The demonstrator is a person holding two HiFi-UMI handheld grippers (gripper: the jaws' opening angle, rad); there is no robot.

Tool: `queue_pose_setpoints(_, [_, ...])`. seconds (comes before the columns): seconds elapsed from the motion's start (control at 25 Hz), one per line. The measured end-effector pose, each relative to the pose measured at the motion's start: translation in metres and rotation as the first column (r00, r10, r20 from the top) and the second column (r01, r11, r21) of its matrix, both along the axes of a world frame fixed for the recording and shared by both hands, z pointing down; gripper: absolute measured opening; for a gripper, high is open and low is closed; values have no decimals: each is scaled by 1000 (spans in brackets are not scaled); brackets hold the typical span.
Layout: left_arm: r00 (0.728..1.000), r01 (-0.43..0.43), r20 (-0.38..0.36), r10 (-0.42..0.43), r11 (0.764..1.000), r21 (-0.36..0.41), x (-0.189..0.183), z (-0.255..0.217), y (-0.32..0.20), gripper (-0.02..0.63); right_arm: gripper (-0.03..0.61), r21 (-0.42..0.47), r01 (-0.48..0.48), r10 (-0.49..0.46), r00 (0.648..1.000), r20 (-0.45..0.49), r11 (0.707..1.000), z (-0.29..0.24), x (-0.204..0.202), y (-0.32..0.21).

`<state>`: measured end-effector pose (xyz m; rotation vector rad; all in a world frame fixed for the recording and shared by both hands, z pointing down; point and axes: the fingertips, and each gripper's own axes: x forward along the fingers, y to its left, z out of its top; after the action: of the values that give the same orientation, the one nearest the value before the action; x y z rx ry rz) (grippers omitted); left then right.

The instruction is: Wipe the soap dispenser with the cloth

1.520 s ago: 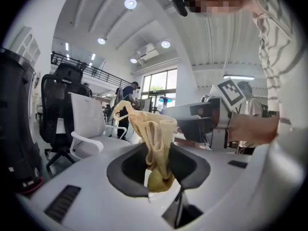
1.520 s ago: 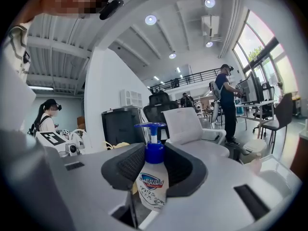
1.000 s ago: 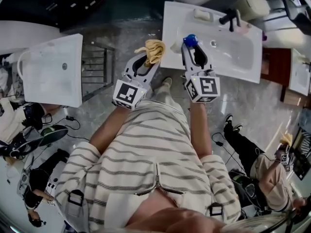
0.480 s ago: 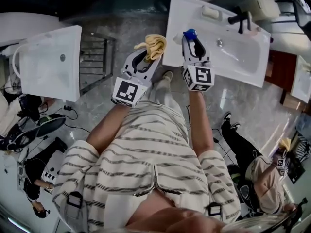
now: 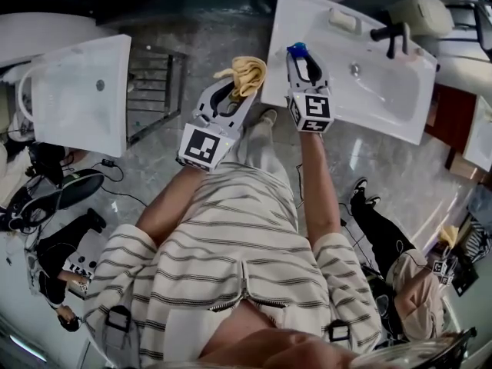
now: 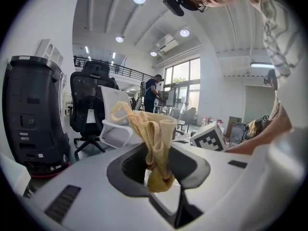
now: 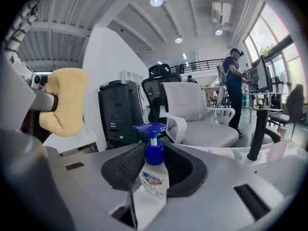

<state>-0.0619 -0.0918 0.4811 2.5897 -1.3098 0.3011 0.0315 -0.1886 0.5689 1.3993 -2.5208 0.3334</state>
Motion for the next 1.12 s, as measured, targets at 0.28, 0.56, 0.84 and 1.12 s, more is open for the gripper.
queue_pose_setpoints(0.28, [1000,-20,4,20,1000,-17,5,6,1,112,129,-20,4,-4,1000,-18,1000,19,0,1])
queue_pose_setpoints(0.56, [1000,-30,-5,30,999,-18,7,4,3,112,199,-51,31,-31,1000,0,998,19,-7,3])
queue_pose_setpoints(0.84, [999,-31,-31,31,999,-12,8,-4,3,112,232,-60,18,-17,1000,22,998,9,-3,7])
queue_pose_setpoints(1.12, [999,-6,-50,6,1000,7,9,-21,-1,112,195,-55,-25,30,996,82,998,-20,12,17])
